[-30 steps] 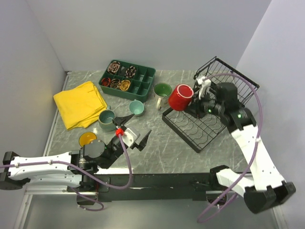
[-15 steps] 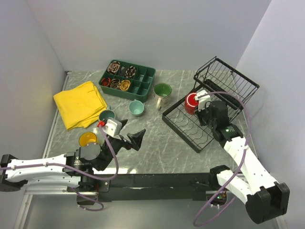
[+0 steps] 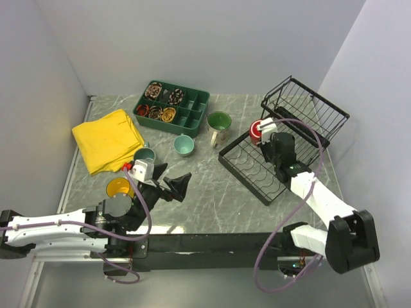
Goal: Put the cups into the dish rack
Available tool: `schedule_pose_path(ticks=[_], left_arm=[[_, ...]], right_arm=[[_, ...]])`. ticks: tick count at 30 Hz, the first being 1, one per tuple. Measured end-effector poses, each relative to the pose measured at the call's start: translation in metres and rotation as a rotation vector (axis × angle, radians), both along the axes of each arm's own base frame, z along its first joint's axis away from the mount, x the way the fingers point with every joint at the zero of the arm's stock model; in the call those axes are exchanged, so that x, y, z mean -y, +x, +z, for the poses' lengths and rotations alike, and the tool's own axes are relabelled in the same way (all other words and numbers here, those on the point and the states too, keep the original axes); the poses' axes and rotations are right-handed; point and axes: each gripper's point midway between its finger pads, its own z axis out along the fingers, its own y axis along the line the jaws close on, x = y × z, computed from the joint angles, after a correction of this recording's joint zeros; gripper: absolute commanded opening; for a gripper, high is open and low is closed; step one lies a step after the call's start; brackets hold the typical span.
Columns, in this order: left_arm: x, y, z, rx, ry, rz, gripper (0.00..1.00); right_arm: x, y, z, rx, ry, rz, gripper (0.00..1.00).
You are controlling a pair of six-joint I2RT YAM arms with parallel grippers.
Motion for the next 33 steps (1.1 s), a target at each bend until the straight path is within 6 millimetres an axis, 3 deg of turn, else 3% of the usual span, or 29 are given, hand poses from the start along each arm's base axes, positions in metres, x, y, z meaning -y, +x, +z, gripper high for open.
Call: schedule_pose_path(ticks=[9, 27, 30, 33], left_arm=[[-0.006, 0.001, -0.013, -0.037, -0.021, 0.020, 0.96], [-0.012, 0.002, -0.017, -0.054, -0.028, 0.046, 0.96], [-0.012, 0.002, -0.018, -0.059, -0.029, 0.047, 0.96], [-0.012, 0.002, -0.020, -0.062, -0.027, 0.048, 0.96]], right_arm=[[0.003, 0.017, -0.030, -0.043, -0.032, -0.040, 0.00], [0.007, 0.046, -0.061, -0.092, -0.078, -0.092, 0.08], [0.008, 0.048, -0.066, -0.104, -0.085, -0.099, 0.10], [0.012, 0.050, -0.071, -0.118, -0.099, -0.117, 0.20]])
